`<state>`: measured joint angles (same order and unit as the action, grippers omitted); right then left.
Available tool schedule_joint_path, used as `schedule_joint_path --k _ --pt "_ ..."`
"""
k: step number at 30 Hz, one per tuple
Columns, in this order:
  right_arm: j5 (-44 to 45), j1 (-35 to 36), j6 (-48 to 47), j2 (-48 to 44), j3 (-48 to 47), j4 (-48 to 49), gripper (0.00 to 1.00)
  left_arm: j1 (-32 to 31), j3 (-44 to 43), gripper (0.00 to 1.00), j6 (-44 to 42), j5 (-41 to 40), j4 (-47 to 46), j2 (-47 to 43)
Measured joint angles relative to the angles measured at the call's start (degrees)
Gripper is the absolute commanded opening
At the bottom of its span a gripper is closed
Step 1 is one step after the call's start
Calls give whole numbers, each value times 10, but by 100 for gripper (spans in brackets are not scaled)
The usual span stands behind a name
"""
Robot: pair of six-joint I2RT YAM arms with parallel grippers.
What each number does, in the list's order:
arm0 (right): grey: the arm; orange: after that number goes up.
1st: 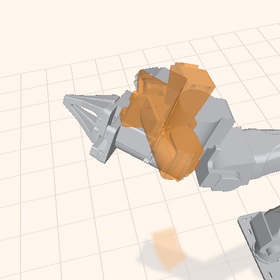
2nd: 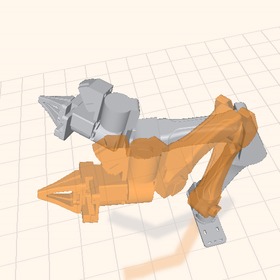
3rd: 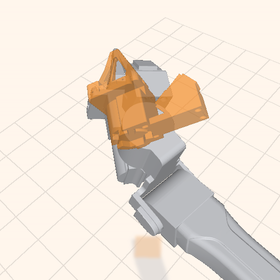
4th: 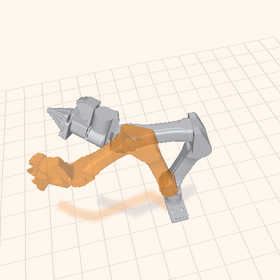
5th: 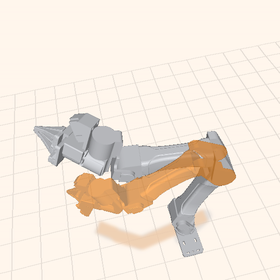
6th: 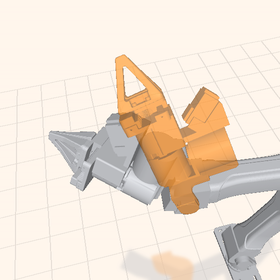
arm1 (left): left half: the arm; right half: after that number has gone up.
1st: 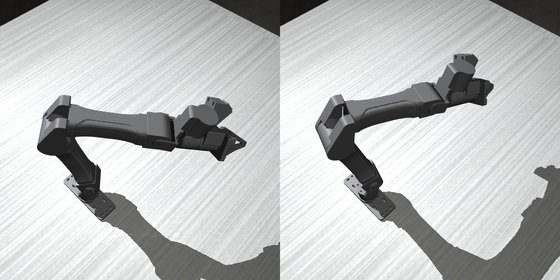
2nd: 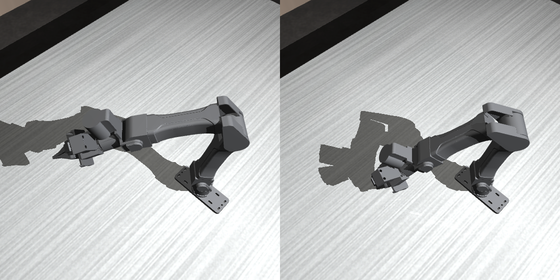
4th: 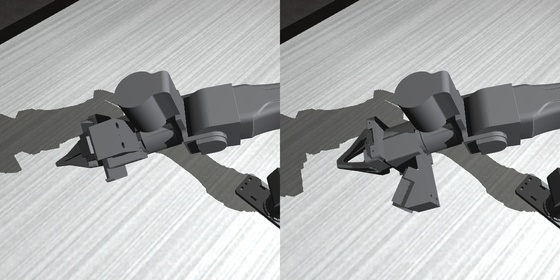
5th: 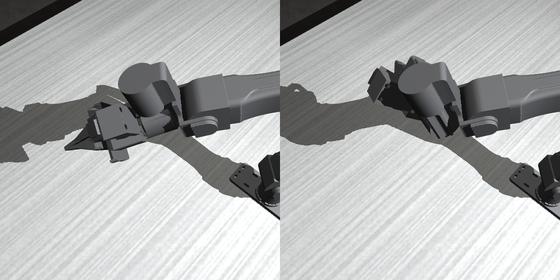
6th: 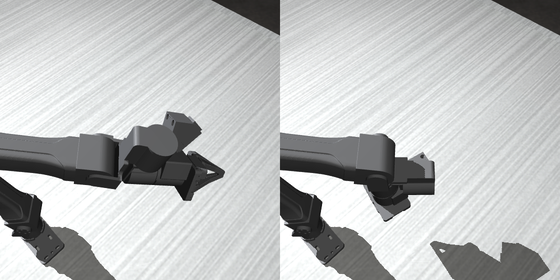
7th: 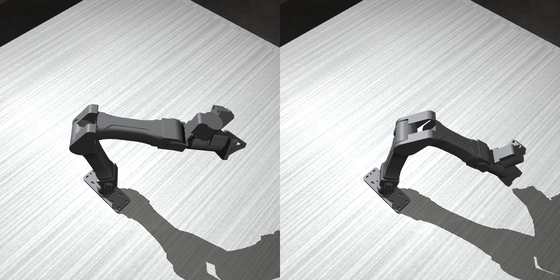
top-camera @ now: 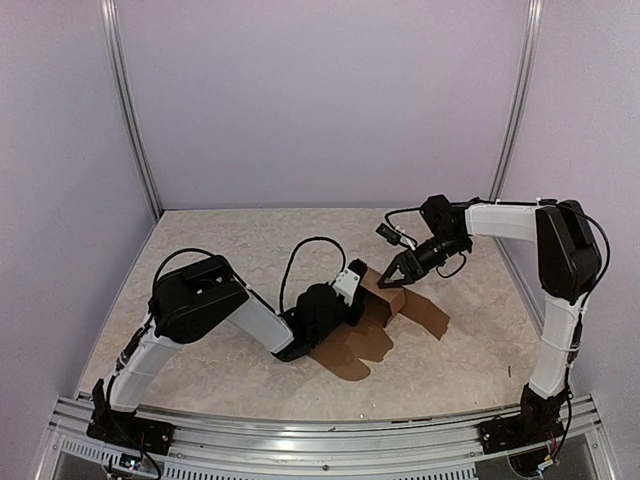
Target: Fold the paper box
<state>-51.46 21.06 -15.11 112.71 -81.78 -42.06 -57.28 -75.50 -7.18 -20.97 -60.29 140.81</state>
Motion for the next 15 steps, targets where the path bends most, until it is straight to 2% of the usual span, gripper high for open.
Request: schedule_joint_path --k 6,12,15 --pt "-7 0 -1 1 7 11 60 -1 0 18 24 -10 5 1" --pt "-27 0 2 13 3 9 60 0 0 27 69 -10 35 -8" --pt "-40 0 2 20 -1 3 60 1 2 24 77 -9 45 -12"
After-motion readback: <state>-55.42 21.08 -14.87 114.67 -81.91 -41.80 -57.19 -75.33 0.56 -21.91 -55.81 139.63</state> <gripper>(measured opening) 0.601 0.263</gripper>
